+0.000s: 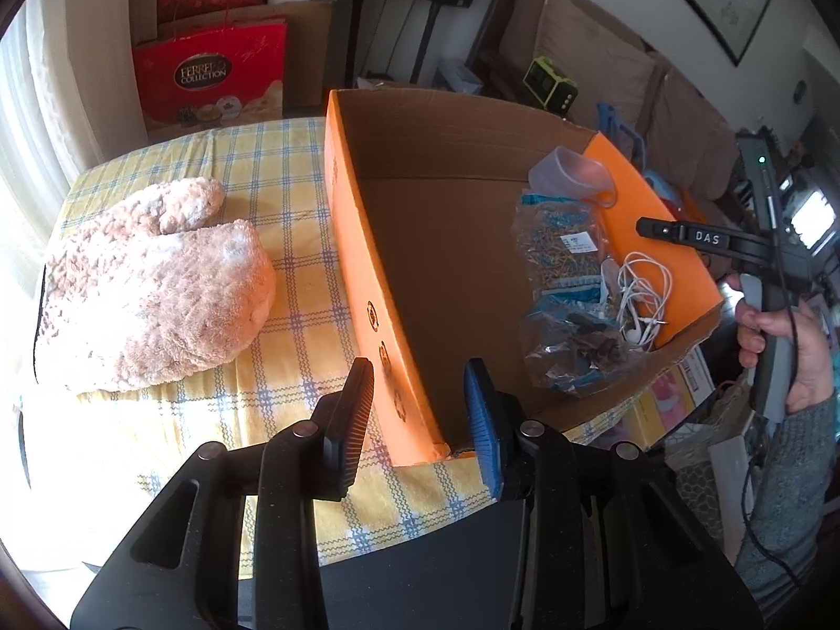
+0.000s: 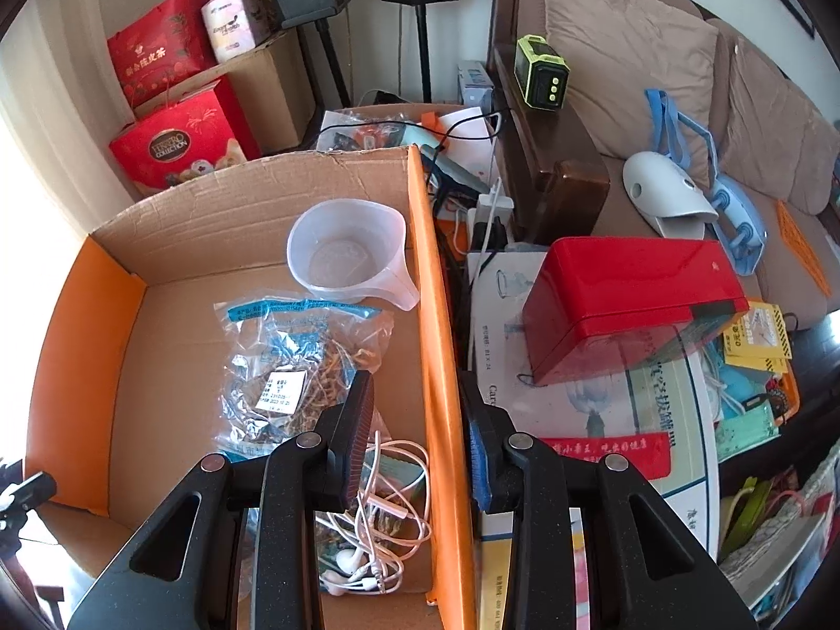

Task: Organize objects
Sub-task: 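Push the orange box further along the table with both grippers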

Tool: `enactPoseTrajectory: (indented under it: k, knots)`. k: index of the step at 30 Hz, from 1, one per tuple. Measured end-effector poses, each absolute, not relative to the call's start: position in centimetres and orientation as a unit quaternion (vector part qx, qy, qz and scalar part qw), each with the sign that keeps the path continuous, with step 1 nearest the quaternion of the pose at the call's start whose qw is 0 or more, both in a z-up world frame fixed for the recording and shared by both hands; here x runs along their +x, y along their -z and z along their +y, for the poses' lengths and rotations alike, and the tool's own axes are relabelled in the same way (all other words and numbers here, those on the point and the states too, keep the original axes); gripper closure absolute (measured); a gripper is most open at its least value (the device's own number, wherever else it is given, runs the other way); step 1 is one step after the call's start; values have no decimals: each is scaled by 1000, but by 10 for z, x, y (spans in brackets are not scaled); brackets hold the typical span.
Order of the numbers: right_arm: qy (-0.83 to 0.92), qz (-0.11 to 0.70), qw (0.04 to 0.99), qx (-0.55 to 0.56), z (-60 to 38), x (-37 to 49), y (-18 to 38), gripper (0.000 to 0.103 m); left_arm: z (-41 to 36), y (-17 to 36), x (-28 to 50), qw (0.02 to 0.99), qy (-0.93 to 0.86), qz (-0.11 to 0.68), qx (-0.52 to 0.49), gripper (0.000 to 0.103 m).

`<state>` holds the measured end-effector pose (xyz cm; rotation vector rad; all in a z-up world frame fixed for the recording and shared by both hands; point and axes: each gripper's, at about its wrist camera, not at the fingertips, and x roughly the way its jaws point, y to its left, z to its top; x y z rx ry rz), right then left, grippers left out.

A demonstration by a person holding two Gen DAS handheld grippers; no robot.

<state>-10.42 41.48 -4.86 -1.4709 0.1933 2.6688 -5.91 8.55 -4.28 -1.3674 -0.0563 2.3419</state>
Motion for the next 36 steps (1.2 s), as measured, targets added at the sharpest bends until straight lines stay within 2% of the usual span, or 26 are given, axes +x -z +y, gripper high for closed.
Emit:
enactPoseTrajectory:
  k: [1,2,3,5,8,11,14,17,19,20,21,23,24,29,34,35,36]
  knots:
    - [-873,66,45,-480,416,-102,48,70,81,41,-60,208,-846,-21,-490,60]
    - [-874,67,48,-478,416,-100,48,69,75,40,-61,205,-848,-25,-488,46]
    - [-875,68,50,-476,417,-97,47,63,68,40,-62,203,-849,-32,-486,38]
    - [-877,72,55,-472,418,-91,46,57,54,39,-65,196,-852,-44,-484,36]
    - [-880,73,65,-464,419,-81,43,57,34,43,-74,200,-846,-68,-491,27]
    - [-883,77,65,-459,419,-73,40,57,18,45,-81,204,-839,-103,-494,28]
    - [-883,77,64,-459,417,-66,40,57,11,42,-82,255,-823,-149,-485,26]
    - [-880,75,59,-464,410,-62,44,57,17,43,-83,248,-828,-129,-486,29]
    - [-879,63,68,-469,406,-59,48,58,26,46,-83,253,-824,-115,-494,38]
    - [-877,56,73,-471,405,-59,50,64,32,48,-82,257,-820,-110,-499,47]
    - [-876,53,74,-474,404,-58,51,73,38,50,-81,259,-818,-102,-503,61]
    - [-873,57,71,-479,404,-58,54,79,49,54,-77,262,-813,-91,-511,76]
    - [-872,53,70,-481,404,-59,55,82,53,54,-75,265,-815,-89,-507,79]
    - [-868,51,69,-489,408,-61,61,90,63,53,-67,262,-819,-76,-505,78]
    - [-866,48,70,-492,409,-64,62,92,63,50,-61,266,-819,-77,-502,78]
    - [-867,47,71,-492,409,-64,62,92,59,49,-62,267,-818,-83,-502,70]
    - [-867,45,72,-491,408,-63,62,92,55,48,-63,267,-817,-89,-504,53]
